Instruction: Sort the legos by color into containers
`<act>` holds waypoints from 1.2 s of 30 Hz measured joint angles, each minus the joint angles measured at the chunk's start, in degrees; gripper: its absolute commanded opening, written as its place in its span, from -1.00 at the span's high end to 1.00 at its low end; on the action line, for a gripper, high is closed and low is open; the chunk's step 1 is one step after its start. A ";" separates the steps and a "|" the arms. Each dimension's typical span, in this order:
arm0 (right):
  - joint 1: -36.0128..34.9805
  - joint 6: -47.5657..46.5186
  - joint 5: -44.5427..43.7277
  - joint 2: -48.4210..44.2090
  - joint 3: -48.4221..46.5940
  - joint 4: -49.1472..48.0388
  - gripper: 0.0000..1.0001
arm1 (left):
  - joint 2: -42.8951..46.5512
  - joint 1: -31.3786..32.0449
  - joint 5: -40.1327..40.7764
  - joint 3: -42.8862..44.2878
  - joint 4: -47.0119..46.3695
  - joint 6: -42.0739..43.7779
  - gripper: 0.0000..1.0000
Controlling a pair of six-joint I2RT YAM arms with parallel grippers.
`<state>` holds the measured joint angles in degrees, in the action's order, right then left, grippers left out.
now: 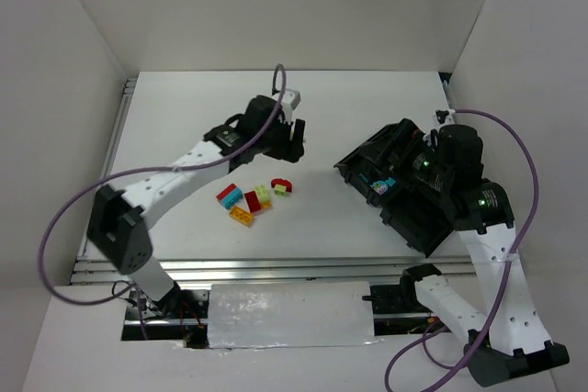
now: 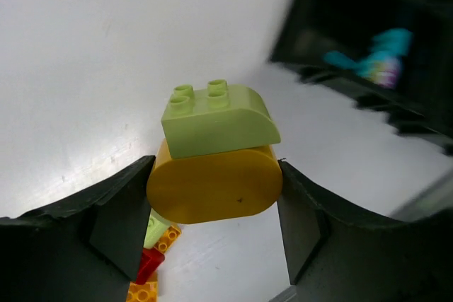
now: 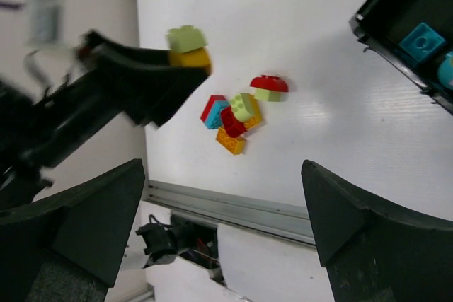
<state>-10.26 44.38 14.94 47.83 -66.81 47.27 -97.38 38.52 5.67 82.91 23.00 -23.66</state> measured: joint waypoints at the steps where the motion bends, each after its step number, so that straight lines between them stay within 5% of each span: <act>1: 0.07 0.83 0.61 0.00 0.00 -0.66 -0.93 | 4.33 0.11 -2.82 -1.25 -1.51 2.51 1.00; 10: -10.86 8.33 6.25 6.12 0.79 -9.86 -0.83 | 17.42 1.86 -28.39 -5.16 -5.40 14.78 1.00; 21: -23.32 11.63 1.20 13.29 -1.75 -11.39 -0.62 | 21.35 2.29 -39.17 -3.76 3.10 20.15 1.00; 24: -25.75 12.31 0.55 14.12 -2.23 -12.37 0.20 | 21.90 2.29 -39.80 -3.39 4.96 20.87 1.00; 25: -26.40 12.55 0.46 14.14 -2.21 -13.40 0.84 | 21.90 2.32 -40.02 -3.41 5.73 20.98 1.00; 26: -27.08 12.92 -0.42 14.12 -2.27 -13.81 1.00 | 21.86 2.34 -40.09 -3.41 6.25 21.75 1.00; 36: -27.78 14.73 -3.13 12.79 -2.10 -13.51 1.00 | 22.93 2.64 -39.56 -4.17 5.73 25.16 1.00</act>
<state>-38.04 59.11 11.81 60.62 -68.90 33.76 -74.46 41.17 -33.89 78.74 28.73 1.50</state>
